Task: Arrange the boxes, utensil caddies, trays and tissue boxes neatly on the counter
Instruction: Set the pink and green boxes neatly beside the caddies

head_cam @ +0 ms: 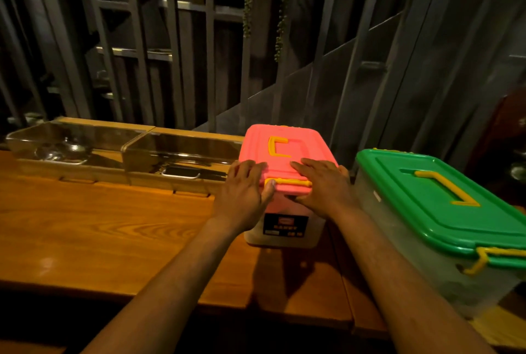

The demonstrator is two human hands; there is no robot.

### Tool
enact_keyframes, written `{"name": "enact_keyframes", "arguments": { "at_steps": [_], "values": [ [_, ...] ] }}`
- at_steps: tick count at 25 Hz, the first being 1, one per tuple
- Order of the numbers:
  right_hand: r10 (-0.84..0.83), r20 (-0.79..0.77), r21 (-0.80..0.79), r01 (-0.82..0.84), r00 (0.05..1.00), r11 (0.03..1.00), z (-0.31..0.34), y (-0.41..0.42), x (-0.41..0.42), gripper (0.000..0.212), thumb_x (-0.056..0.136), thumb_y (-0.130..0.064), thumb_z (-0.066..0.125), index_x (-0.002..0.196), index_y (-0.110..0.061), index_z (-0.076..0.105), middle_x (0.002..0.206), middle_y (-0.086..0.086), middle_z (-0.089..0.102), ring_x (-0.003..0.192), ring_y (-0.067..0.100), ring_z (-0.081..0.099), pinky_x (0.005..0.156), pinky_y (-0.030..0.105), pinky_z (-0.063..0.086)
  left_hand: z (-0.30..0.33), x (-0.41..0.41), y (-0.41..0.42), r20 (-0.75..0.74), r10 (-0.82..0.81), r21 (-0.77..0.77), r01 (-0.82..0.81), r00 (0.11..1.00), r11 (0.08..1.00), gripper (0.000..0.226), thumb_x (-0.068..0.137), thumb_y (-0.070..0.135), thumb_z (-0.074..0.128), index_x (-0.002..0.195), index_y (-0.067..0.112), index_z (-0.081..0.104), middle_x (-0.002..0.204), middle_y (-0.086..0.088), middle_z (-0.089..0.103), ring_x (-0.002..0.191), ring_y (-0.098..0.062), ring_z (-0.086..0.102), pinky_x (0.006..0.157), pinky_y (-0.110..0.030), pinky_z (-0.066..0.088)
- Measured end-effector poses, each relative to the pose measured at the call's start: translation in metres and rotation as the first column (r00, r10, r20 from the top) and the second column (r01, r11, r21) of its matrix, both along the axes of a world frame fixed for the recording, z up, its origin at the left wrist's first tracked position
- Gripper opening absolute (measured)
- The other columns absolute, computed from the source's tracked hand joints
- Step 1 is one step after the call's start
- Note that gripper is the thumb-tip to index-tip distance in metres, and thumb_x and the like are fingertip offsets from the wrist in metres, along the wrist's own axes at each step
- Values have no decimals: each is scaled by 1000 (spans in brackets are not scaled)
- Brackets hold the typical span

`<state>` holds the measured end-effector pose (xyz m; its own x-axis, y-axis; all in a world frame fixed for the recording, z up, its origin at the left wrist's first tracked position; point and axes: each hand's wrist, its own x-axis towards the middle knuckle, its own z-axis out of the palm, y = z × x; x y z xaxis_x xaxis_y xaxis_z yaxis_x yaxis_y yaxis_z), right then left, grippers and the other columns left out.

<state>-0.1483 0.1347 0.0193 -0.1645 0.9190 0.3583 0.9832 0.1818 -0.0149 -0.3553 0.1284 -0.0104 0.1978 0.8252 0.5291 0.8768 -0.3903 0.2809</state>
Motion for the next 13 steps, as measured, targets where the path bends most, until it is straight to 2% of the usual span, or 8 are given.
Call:
{"name": "enact_keyframes", "arguments": {
  "at_steps": [3, 7, 13],
  "values": [
    [-14, 18, -14, 15, 1000, 1000, 1, 23, -4, 79, 77, -72, 58, 147, -48, 28, 157, -11, 32, 141, 22, 30, 113, 54, 23, 1, -2, 23, -1, 0, -12, 0, 1000, 1000, 56, 97, 58, 27, 141, 25, 39, 143, -1, 41, 136, -24, 30, 101, -44, 45],
    [-40, 14, 9, 40, 999, 999, -1, 47, -8, 80, 78, -73, 57, 148, -46, 28, 156, -10, 33, 141, 22, 31, 113, 54, 23, 1, -5, 50, 11, 3, -38, -3, 1000, 999, 53, 97, 57, 29, 140, 27, 38, 143, 0, 39, 136, -22, 28, 89, -43, 50],
    [-66, 9, 11, 65, 998, 998, -3, 74, -10, 83, 77, -74, 56, 148, -45, 26, 157, -9, 33, 142, 23, 30, 114, 53, 21, -2, -6, 77, 32, -10, -30, 11, 999, 999, 53, 97, 58, 27, 139, 27, 37, 143, 1, 38, 136, -22, 27, 88, -41, 50]
  ]
}}
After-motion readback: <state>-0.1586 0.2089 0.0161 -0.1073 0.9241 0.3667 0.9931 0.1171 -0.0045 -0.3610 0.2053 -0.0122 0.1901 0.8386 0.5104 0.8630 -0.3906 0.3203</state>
